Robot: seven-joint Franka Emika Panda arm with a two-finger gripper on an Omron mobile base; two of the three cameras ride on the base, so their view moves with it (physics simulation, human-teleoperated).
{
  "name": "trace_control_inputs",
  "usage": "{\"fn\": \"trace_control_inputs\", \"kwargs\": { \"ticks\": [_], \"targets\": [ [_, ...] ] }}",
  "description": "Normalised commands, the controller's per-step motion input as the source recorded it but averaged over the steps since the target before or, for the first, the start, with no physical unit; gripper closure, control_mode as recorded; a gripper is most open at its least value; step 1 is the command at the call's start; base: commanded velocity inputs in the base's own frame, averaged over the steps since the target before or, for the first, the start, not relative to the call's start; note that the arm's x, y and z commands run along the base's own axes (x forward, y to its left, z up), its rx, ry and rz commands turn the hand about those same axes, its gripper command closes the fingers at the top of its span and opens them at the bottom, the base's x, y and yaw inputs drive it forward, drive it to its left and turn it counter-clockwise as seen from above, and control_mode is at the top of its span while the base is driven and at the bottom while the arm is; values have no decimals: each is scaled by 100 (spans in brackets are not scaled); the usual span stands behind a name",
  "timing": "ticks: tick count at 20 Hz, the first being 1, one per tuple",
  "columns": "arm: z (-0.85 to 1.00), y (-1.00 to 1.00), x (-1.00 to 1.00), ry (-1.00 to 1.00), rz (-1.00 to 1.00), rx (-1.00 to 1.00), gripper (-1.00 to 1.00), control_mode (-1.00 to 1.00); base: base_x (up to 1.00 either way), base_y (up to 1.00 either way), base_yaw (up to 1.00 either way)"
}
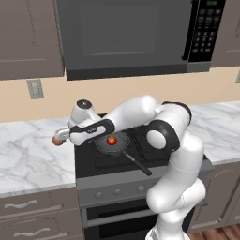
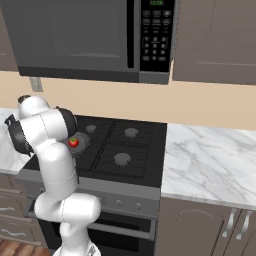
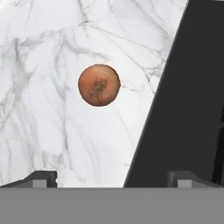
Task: Place the pan on the front left burner on the stove. Then place the tomato and the onion in the pan and turn on the front left burner.
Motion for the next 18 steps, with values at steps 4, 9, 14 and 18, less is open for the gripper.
{"fn": "trace_control_inputs", "kwargs": {
  "ticks": [4,9,14,18],
  "targets": [
    [0,23,3,0,0,0,-100,-100,0,0,0],
    [0,14,21,0,0,0,-100,-100,0,0,0],
    [0,6,36,0,0,0,-100,-100,0,0,0],
    [0,11,29,0,0,0,-100,-100,0,0,0]
  ]
}}
